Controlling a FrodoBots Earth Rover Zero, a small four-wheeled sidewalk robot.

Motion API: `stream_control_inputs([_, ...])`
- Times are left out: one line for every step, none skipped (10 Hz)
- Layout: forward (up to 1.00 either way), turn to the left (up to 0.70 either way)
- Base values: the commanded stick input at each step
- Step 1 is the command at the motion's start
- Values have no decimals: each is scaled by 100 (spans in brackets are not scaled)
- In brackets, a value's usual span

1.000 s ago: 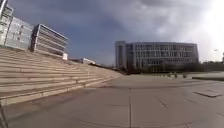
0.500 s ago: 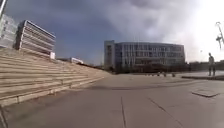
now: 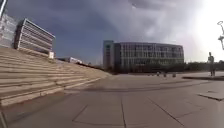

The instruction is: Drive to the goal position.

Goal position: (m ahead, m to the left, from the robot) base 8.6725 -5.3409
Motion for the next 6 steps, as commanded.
stream_control_inputs([70,0])
stream_control_inputs([70,0])
stream_control_inputs([70,0])
stream_control_inputs([70,0])
stream_control_inputs([70,0])
stream_control_inputs([70,0])
